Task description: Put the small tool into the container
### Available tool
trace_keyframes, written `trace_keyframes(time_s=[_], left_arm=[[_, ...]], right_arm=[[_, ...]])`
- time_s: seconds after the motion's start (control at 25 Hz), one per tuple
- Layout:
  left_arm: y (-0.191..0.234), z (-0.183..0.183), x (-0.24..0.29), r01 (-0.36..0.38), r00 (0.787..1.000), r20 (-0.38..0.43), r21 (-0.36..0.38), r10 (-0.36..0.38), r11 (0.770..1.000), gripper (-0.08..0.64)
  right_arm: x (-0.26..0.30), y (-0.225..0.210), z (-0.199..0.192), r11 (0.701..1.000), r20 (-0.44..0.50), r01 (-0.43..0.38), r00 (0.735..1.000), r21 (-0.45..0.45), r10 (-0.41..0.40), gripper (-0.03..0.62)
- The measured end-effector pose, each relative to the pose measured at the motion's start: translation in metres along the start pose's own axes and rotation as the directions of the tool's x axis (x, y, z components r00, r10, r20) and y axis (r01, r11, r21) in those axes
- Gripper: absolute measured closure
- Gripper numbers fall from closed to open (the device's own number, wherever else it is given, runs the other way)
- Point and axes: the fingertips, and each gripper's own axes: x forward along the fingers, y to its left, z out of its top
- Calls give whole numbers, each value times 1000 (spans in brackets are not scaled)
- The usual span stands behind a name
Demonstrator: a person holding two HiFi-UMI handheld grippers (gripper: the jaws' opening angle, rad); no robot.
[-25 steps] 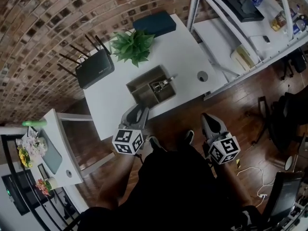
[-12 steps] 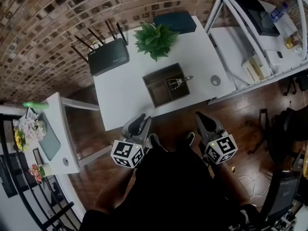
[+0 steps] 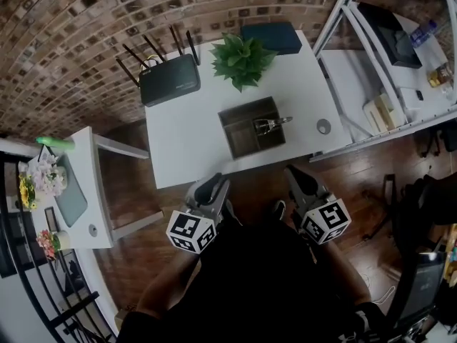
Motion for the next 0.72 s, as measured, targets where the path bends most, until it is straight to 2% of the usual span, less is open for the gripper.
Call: trace_keyframes(time_s=[0.28, 0.44, 0.72], left_arm=[[-30, -2, 11, -65, 997, 34, -16, 66, 998, 479], [-42, -4, 15, -79, 996, 32, 3, 79, 997, 480], [-37, -9, 7, -105, 994, 21, -4, 105, 994, 480]], right_arm=[[-16, -7, 8, 993, -14, -101, 995, -54, 101, 588], [-22, -17, 2, 992, -12, -115, 993, -49, 115, 588], [-21, -15, 1, 991, -19, -125, 992, -41, 124, 588]])
